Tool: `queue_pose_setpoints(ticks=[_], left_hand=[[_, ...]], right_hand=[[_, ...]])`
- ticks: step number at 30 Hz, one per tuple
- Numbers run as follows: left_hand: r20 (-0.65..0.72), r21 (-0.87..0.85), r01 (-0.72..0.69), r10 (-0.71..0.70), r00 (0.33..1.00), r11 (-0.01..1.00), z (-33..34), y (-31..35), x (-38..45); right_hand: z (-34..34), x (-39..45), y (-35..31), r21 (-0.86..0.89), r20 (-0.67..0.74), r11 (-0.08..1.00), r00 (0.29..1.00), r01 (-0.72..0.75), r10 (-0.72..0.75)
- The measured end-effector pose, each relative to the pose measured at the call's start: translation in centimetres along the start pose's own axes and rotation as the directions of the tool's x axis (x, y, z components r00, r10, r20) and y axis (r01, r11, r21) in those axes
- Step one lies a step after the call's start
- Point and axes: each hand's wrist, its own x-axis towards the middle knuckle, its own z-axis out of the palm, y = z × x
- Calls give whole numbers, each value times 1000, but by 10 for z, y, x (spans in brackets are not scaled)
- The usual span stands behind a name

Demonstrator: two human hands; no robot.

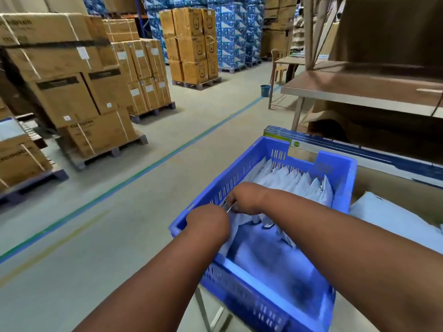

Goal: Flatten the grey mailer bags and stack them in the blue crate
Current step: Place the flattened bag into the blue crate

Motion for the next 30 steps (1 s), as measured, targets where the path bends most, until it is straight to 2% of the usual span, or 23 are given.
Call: queue_pose_setpoints(ticks=[7,10,16,22,26,30], left_hand=[[10,69,1,-2,1000,998,-3,3,0],[14,97,10,-11,1000,995,-9,5,-4],[-149,88,-12,25,989,996,-39,23,-21],[-253,52,-134,143,957,990,-89,95,-46],[-364,116,-263,287,886,958,-116,161,-64],[-416,155,-365,396,819,918,-130,229,-85]], right_hand=[[5,-6,8,47,18,999,1000,-7,6],[-2,-20,14,88,-25,996,1000,3,0],[-20,-80,40,110,-63,994,998,-16,23],[-38,-165,83,110,-104,991,991,-72,84],[-42,-229,128,127,-172,978,968,-165,185],[-29,-288,178,179,-186,948,938,-262,294]])
